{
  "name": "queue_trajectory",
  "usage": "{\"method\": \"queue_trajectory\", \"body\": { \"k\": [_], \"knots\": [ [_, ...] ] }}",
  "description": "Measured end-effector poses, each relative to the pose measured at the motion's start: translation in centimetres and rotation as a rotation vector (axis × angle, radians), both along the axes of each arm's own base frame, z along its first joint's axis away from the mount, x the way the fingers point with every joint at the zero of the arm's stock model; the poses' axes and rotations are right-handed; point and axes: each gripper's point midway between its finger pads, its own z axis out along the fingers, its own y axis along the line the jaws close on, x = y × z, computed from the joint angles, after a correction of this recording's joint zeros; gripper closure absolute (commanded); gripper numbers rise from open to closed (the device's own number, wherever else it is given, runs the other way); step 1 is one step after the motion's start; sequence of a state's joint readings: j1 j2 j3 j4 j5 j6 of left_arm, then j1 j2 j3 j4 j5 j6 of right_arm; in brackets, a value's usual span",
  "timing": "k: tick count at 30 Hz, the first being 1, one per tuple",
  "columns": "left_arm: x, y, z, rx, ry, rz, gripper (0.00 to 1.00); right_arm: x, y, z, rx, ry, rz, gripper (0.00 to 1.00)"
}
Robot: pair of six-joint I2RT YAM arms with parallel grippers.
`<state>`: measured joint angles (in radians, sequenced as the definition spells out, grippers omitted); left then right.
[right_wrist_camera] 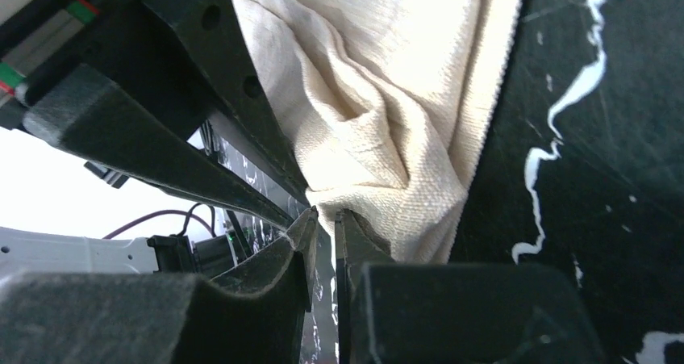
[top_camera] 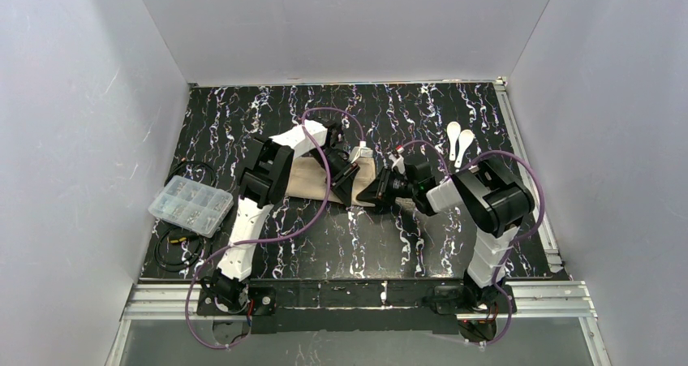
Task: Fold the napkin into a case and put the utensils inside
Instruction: Smooth out the 2/3-rectangle-folded napkin at the center of the board.
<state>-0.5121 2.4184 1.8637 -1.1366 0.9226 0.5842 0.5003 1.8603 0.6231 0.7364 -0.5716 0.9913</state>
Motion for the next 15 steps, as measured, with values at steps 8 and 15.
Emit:
{"method": "queue_trajectory", "body": {
  "k": [8, 15],
  "knots": [
    [0.1, -0.1, 0.0, -0.002, -0.005, 0.000, 0.83, 0.5, 0.2, 0.4, 0.001, -0.025, 0.011, 0.80],
    [0.6, -0.1, 1.4, -0.018, -0.026, -0.017, 0.81, 0.9, -0.1, -0.9, 0.008, 0.000, 0.038, 0.85]
  ]
}}
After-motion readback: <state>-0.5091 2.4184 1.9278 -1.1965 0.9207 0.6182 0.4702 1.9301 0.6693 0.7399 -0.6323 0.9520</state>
